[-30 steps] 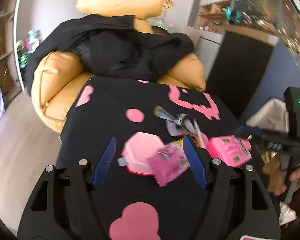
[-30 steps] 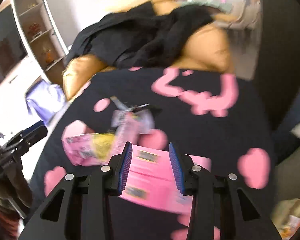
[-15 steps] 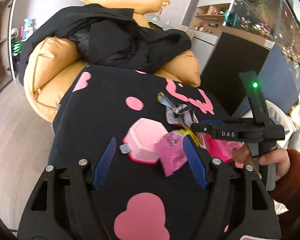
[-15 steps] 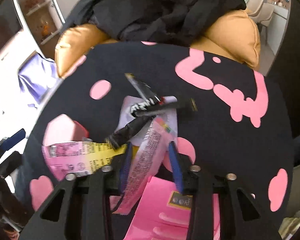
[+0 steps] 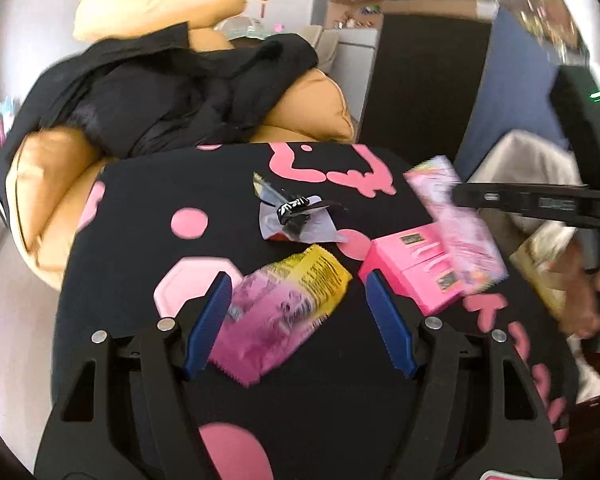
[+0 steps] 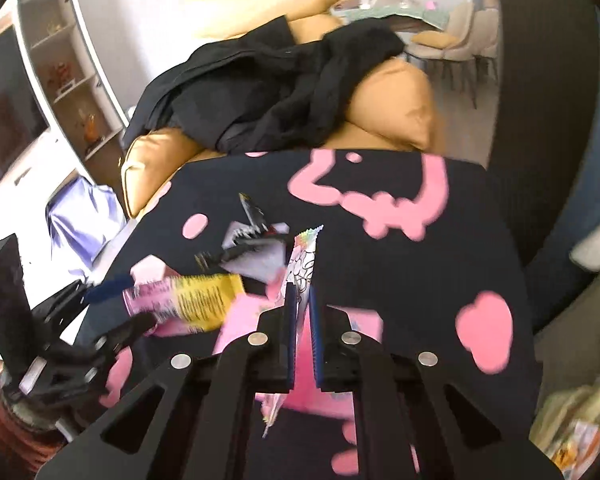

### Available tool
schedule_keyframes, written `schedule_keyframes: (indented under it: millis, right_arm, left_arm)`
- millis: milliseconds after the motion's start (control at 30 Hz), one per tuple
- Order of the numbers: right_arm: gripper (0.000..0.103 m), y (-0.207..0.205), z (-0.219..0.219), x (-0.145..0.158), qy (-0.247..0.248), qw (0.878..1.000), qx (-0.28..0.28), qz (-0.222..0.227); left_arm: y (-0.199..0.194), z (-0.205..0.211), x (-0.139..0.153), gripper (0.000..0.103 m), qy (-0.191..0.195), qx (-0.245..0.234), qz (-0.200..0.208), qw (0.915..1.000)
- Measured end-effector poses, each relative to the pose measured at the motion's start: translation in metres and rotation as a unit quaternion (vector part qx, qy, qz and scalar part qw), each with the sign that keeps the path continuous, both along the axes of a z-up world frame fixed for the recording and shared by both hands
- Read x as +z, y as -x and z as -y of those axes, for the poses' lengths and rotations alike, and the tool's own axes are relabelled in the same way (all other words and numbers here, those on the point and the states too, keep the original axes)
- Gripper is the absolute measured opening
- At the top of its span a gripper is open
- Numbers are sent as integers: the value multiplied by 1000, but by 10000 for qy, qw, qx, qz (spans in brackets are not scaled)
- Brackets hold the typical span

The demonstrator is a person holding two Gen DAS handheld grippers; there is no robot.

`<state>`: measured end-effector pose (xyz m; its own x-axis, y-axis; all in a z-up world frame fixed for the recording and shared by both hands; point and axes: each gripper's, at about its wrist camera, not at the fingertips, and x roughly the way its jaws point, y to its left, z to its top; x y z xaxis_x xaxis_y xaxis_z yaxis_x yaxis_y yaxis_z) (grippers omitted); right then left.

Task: Collect trash
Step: 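Grasp a thin pink wrapper strip with the right gripper while the left reaches a pink-yellow wrapper, then close the left gripper on the pink-yellow wrapper while the right holds the pink strip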

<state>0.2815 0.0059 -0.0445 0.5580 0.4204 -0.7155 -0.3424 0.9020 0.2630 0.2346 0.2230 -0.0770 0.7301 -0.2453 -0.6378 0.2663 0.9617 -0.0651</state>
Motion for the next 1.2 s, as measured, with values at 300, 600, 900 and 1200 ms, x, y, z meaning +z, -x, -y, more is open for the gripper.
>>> schedule_keyframes:
  millis: [300,600,900,1200]
  right_arm:
    - [8,44,54,-26,-290,9983,-472,-153]
    - [8,55,73,-53,-509,9961,-536,-480]
    - [8,61,74,-62,-344,9965,-570,-509]
    - [9,59,88,-69,-631,9926,-784,-673]
  left_arm:
    - [-12,26,-18,66,-700,-108,-264,9971]
    - [21,27,-5,66,322,-384,-676,9965]
    - [13,19,-1,66,240,119,-433,9987]
    - [-4,17,-10,66,-337,449,-411,9976]
